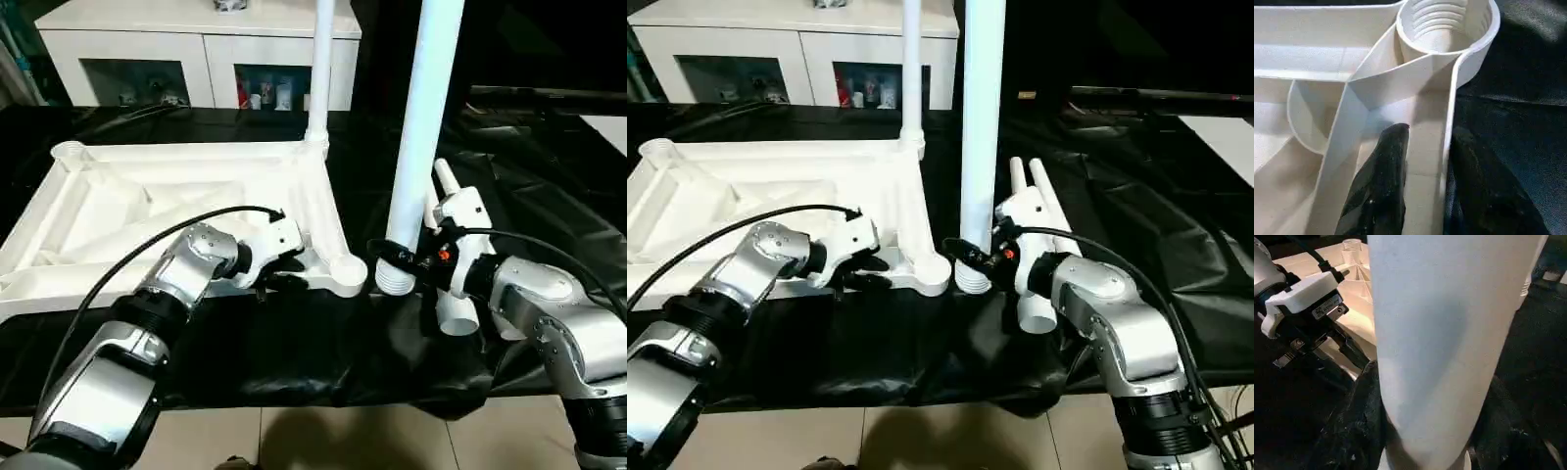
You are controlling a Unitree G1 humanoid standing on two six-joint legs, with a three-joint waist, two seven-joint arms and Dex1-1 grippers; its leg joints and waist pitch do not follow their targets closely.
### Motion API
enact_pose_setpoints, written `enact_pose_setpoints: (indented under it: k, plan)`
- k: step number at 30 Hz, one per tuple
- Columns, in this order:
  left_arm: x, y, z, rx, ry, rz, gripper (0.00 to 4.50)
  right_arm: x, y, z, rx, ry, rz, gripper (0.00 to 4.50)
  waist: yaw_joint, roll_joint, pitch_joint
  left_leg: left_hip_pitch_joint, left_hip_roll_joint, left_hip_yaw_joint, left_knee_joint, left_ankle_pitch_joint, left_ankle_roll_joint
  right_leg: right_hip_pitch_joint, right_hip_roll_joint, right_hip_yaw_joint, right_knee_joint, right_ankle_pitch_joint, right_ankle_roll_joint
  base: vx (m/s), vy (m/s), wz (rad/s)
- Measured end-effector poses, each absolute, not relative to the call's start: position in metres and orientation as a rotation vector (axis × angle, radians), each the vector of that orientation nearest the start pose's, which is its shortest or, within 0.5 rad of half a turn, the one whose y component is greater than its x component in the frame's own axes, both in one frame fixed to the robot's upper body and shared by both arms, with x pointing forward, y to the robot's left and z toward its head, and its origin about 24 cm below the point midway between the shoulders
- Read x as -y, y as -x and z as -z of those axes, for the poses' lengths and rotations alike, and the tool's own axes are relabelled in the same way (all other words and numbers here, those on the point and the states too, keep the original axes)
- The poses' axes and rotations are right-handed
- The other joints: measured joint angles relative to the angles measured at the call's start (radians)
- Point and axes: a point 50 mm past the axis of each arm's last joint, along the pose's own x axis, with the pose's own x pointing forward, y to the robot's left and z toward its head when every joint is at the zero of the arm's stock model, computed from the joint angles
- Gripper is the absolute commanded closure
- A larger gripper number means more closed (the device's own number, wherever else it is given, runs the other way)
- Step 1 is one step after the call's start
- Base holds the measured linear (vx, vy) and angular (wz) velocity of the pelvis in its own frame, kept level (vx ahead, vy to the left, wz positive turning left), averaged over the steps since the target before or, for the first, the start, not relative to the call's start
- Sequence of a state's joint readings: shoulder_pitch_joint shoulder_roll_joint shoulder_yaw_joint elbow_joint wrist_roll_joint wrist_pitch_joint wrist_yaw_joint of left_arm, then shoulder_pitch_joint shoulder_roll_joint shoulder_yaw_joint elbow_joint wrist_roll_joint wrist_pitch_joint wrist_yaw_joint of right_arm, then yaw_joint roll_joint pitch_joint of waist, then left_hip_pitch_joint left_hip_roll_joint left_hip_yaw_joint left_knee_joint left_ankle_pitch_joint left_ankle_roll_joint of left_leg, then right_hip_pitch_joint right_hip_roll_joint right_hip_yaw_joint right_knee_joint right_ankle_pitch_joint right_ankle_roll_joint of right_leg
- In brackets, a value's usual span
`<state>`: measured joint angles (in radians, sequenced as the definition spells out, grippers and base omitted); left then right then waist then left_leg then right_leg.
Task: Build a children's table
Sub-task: Insert table leg to table base
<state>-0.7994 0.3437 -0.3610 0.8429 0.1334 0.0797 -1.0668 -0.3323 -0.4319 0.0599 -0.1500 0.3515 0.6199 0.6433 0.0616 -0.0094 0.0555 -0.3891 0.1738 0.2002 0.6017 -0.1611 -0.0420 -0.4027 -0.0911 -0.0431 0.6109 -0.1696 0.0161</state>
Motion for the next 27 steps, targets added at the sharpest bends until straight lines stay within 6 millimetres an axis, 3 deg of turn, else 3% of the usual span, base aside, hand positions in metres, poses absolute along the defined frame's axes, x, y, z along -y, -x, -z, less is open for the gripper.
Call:
enact_pose_setpoints:
  k: [2,3,20,23,25,27]
  plan:
    - [-0.1308,-0.3501,-0.0611,-0.531,-0.587,1.187,2.89,0.1542,-0.2881,-0.1152,-0.221,0.080,-0.795,2.64,0.000,0.000,0.000,0.000,0.000,0.000,0.000,0.000,0.000,0.000,0.000,0.000,0.000,0.000,0.000,0.000,0.000,0.00]
    - [-0.1313,-0.3502,-0.0605,-0.532,-0.588,1.188,3.18,0.1543,-0.2880,-0.1152,-0.221,0.080,-0.794,2.64,0.000,0.000,0.000,0.000,0.000,0.000,0.000,0.000,0.000,0.000,0.000,0.000,0.000,0.000,0.000,0.000,0.000,0.00]
    - [-0.1369,-0.3484,-0.0614,-0.559,-0.623,1.258,4.44,0.1542,-0.2871,-0.1142,-0.225,0.079,-0.803,2.64,-0.005,0.000,0.000,0.000,0.000,0.000,-0.001,0.000,0.000,0.000,0.000,0.000,-0.001,0.000,0.000,0.000,0.000,0.00]
    - [-0.1386,-0.3479,-0.0616,-0.565,-0.634,1.268,4.48,0.1542,-0.2871,-0.1142,-0.225,0.079,-0.804,2.64,-0.008,0.000,0.000,0.000,0.000,0.000,-0.002,0.000,0.000,-0.001,0.000,0.000,-0.001,0.000,0.000,0.000,0.000,0.00]
    - [-0.1382,-0.3481,-0.0615,-0.561,-0.635,1.265,4.04,0.1542,-0.2871,-0.1142,-0.226,0.079,-0.804,2.64,-0.008,0.000,0.000,0.000,0.000,0.000,-0.002,0.000,0.000,-0.001,0.000,0.000,-0.001,0.000,0.000,0.000,0.000,0.00]
    - [-0.1366,-0.3489,-0.0607,-0.552,-0.628,1.250,3.93,0.1542,-0.2871,-0.1142,-0.226,0.079,-0.804,2.64,-0.006,0.000,0.000,0.000,0.000,0.000,-0.002,0.000,0.000,-0.001,0.000,0.000,-0.001,0.000,0.000,0.000,0.000,0.00]
